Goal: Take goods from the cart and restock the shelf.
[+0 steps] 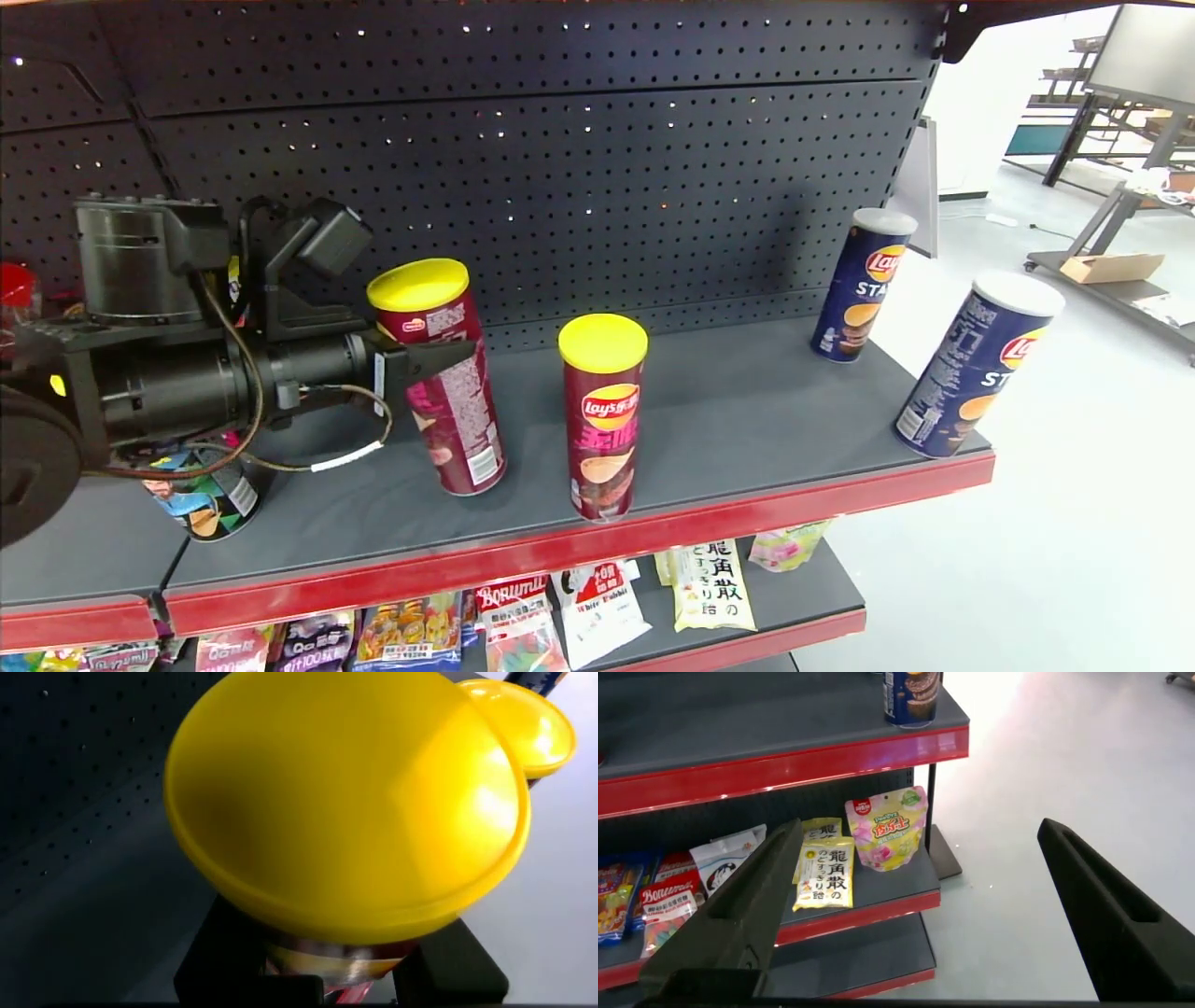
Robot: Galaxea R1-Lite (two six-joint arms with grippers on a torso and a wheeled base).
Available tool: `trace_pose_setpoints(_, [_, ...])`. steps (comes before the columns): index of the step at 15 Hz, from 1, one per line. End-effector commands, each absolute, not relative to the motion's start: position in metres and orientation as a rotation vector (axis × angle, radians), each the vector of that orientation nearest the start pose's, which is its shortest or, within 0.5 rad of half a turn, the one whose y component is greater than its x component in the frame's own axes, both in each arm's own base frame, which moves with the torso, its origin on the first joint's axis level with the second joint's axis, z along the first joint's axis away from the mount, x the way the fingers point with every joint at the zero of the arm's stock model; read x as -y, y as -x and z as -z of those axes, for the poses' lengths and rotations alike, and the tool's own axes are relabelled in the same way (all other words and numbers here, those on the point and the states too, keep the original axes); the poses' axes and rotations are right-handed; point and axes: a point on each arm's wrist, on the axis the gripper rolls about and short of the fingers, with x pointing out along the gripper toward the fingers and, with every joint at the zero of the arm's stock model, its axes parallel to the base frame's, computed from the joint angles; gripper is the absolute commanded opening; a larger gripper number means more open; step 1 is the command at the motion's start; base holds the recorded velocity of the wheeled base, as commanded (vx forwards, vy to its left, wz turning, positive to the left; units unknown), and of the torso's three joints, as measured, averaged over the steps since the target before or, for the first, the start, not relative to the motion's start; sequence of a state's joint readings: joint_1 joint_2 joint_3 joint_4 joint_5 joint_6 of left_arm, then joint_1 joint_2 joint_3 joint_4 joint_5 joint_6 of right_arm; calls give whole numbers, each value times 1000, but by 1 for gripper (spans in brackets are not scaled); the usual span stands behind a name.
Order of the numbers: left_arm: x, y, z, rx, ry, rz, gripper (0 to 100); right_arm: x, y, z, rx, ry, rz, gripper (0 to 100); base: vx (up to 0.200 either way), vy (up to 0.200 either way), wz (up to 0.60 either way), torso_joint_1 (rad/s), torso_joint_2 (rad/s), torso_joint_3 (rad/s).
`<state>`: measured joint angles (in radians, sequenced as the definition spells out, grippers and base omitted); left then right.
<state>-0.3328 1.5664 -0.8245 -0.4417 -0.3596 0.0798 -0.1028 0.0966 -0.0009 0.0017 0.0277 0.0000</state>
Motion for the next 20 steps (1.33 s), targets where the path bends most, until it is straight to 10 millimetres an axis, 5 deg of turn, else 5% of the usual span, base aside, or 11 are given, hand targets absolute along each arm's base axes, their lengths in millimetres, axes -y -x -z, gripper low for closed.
trace_pose_setpoints(1, [102, -264, -199, -298, -74, 700, 0, -2, 15, -77, -100, -7, 74, 100, 0, 0, 0, 0, 0, 0])
trace_pose_setpoints(20, [166, -387, -166, -195, -97, 623, 0, -2, 15, -77, -100, -7, 74, 100, 0, 0, 0, 0, 0, 0])
